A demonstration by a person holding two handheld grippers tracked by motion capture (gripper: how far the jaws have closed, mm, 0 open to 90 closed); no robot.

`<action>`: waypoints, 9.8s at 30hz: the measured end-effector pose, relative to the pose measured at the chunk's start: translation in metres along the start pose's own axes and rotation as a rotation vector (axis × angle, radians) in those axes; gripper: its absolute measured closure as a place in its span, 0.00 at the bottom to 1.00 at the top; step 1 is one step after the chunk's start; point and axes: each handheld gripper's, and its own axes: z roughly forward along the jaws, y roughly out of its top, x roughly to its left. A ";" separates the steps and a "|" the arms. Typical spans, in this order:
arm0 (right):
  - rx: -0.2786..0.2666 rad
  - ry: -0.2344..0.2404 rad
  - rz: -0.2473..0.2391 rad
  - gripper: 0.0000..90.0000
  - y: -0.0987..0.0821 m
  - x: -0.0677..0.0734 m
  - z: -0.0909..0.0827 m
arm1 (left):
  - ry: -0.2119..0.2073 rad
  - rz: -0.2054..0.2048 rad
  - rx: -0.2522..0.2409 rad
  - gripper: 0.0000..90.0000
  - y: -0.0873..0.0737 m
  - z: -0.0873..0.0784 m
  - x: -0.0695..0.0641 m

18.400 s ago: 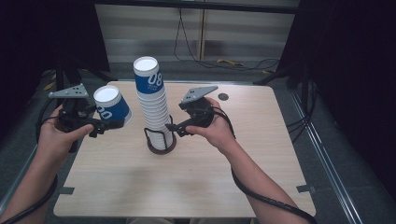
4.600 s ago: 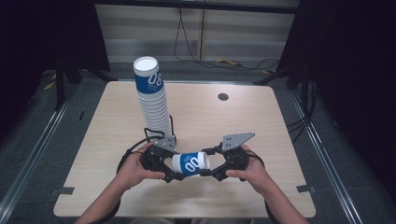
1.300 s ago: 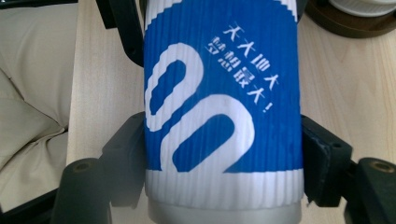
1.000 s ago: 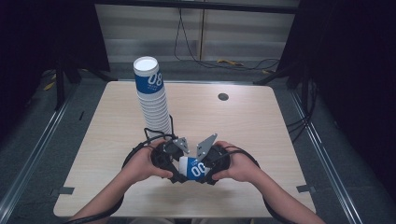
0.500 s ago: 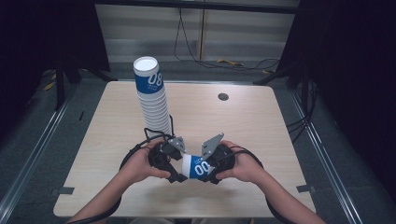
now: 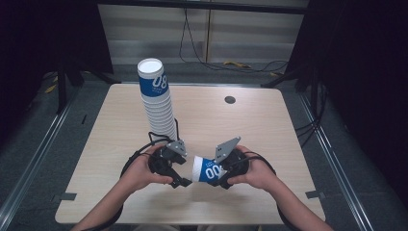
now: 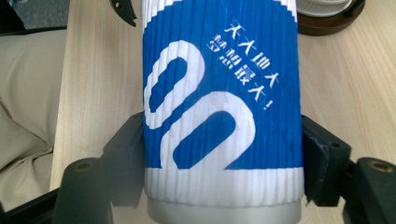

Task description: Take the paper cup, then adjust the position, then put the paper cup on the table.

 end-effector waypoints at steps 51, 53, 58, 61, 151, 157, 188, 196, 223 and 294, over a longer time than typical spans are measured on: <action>-0.199 0.020 0.090 0.32 -0.013 -0.004 -0.003 | -0.014 0.091 -0.206 0.13 0.009 0.005 0.006; -0.197 0.021 0.090 0.32 -0.014 -0.004 -0.004 | -0.019 0.082 -0.227 0.13 0.010 0.006 0.005; -0.212 0.025 0.096 0.32 -0.014 -0.003 -0.002 | -0.032 0.086 -0.223 0.14 0.012 0.007 0.004; -0.199 0.023 0.080 0.32 -0.013 -0.002 -0.001 | -0.028 0.101 -0.216 0.15 0.014 0.008 0.002; -0.147 -0.035 0.145 0.18 -0.045 0.003 -0.002 | 0.086 0.306 0.415 0.18 0.052 0.014 -0.016; -0.149 -0.045 0.157 0.17 -0.051 0.003 -0.005 | 0.082 0.311 0.393 0.18 0.056 0.020 -0.017; -0.141 -0.035 0.173 0.17 -0.056 0.005 -0.004 | 0.026 0.238 0.179 0.19 0.032 0.036 -0.015; -0.145 -0.041 0.177 0.17 -0.059 0.004 -0.007 | 0.014 0.178 0.115 0.18 0.021 0.032 -0.012; -0.163 -0.069 0.225 0.17 -0.078 0.004 -0.011 | 0.050 0.027 0.008 0.18 -0.055 0.001 0.003; -0.159 -0.275 0.330 0.15 -0.163 0.006 -0.028 | 0.208 -0.019 -0.174 0.12 -0.158 -0.023 0.021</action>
